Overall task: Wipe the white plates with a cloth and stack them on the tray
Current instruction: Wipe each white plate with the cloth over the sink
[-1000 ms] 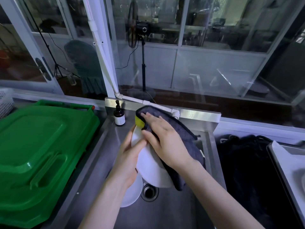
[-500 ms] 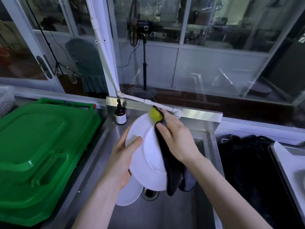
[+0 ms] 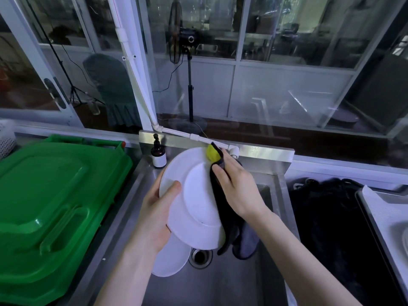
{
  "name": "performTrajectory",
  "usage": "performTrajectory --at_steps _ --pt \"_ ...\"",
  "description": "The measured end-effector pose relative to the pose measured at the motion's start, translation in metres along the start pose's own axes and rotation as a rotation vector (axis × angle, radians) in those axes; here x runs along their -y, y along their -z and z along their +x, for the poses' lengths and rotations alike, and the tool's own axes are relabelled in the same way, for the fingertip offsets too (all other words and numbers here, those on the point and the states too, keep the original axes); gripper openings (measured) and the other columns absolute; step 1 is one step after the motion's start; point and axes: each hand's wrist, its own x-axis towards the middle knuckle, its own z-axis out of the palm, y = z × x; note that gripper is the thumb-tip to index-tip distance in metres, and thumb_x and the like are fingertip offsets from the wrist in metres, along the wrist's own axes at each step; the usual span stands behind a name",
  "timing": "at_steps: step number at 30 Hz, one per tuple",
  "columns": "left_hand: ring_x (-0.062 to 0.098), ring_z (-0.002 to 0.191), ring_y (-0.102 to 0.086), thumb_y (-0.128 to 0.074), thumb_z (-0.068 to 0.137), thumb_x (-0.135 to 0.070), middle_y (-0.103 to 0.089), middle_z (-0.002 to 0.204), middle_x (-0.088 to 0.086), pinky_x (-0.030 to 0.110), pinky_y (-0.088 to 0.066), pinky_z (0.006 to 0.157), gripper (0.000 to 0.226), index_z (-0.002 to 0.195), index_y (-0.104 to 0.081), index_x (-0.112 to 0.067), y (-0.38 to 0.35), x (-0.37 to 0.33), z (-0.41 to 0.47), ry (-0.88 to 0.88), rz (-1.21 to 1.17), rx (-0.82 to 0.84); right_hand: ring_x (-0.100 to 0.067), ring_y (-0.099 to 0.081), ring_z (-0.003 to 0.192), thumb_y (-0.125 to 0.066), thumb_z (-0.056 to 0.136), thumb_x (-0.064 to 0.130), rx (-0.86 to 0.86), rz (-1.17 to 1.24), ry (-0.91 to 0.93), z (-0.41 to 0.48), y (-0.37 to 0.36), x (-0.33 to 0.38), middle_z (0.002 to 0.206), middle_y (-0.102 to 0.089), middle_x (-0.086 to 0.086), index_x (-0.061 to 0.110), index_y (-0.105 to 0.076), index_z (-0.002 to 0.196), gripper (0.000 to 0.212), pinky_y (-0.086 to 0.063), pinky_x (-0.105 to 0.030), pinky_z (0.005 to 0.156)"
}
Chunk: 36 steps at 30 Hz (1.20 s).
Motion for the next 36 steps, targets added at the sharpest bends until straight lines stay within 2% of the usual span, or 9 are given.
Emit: performTrajectory --at_steps 4,9,12,15,17,20,23,31,36 --pt "0.02 0.126 -0.063 -0.061 0.087 -0.028 -0.068 0.134 -0.002 0.048 -0.045 0.107 0.048 0.135 -0.062 -0.036 0.011 0.004 -0.002 0.018 -0.046 -0.019 -0.002 -0.031 0.142 -0.044 0.103 0.027 -0.036 0.089 -0.09 -0.029 -0.004 -0.019 0.133 -0.037 0.043 0.037 -0.036 0.148 0.046 -0.024 -0.007 0.108" --pt "0.021 0.121 -0.066 -0.062 0.088 -0.027 -0.071 0.129 0.002 0.037 -0.054 0.089 0.04 0.127 -0.068 -0.035 0.011 0.005 0.005 0.027 -0.037 -0.003 0.006 -0.009 0.147 -0.041 0.104 0.03 0.05 -0.052 0.081 -0.027 -0.002 -0.012 0.153 -0.019 0.029 0.023 -0.032 0.152 0.049 -0.012 -0.024 0.122" --pt "0.021 0.123 -0.065 -0.059 0.091 -0.026 -0.069 0.132 0.003 0.037 -0.052 0.092 0.039 0.129 -0.067 -0.032 0.007 0.002 0.011 -0.004 -0.053 0.018 0.003 -0.011 0.148 -0.042 0.104 0.028 0.126 -0.102 0.152 -0.004 0.005 -0.005 0.156 -0.024 0.024 0.02 -0.037 0.15 0.047 -0.011 -0.029 0.122" --pt "0.021 0.124 -0.064 -0.059 0.094 -0.027 -0.067 0.135 0.004 0.038 -0.055 0.092 0.041 0.135 -0.063 -0.027 0.012 0.003 0.013 -0.046 -0.095 -0.018 0.019 -0.025 0.135 -0.042 0.103 0.028 0.074 0.027 0.083 0.005 0.011 -0.007 0.135 -0.036 0.048 0.029 -0.041 0.146 0.043 -0.016 -0.017 0.116" --pt "0.023 0.122 -0.065 -0.058 0.095 -0.03 -0.067 0.134 0.005 0.035 -0.059 0.085 0.047 0.141 -0.057 -0.023 0.016 0.004 0.015 -0.043 -0.159 -0.059 0.014 -0.042 0.116 -0.042 0.103 0.031 0.013 0.119 -0.043 -0.003 0.012 -0.016 0.114 -0.053 0.037 0.036 -0.048 0.137 0.035 -0.031 -0.017 0.105" --pt "0.022 0.113 -0.069 -0.05 0.096 -0.031 -0.07 0.128 0.004 0.035 -0.061 0.077 0.05 0.144 -0.052 -0.017 0.022 0.004 0.019 -0.036 -0.263 -0.097 0.001 -0.031 0.141 -0.042 0.102 0.036 0.005 0.219 -0.082 -0.038 0.006 -0.029 0.149 -0.043 0.016 0.041 -0.037 0.147 0.046 -0.025 -0.018 0.114" --pt "0.021 0.114 -0.069 -0.05 0.1 -0.029 -0.07 0.128 0.004 0.034 -0.06 0.077 0.042 0.141 -0.056 -0.021 0.023 0.007 0.022 -0.032 -0.278 -0.118 -0.003 -0.013 0.149 -0.04 0.102 0.035 0.036 0.155 0.057 -0.063 -0.004 -0.031 0.159 -0.026 0.02 0.037 -0.026 0.153 0.053 -0.014 -0.018 0.118" --pt "0.021 0.108 -0.072 -0.051 0.1 -0.045 -0.072 0.126 0.003 0.036 -0.061 0.068 0.036 0.126 -0.071 -0.03 0.013 0.005 0.027 0.097 -0.271 -0.136 0.001 -0.014 0.148 -0.041 0.104 0.023 -0.064 0.138 0.051 -0.026 0.019 -0.021 0.158 -0.025 0.022 0.032 -0.028 0.152 0.05 -0.013 -0.018 0.119" --pt "0.031 0.123 -0.064 -0.048 0.1 -0.039 -0.066 0.135 0.013 0.043 -0.056 0.094 0.049 0.141 -0.056 -0.015 -0.002 0.001 0.032 0.126 -0.415 -0.233 -0.021 -0.018 0.15 -0.041 0.105 0.027 0.016 -0.186 0.369 -0.078 -0.01 -0.014 0.161 -0.027 0.003 0.008 -0.035 0.15 0.049 -0.017 -0.034 0.122"
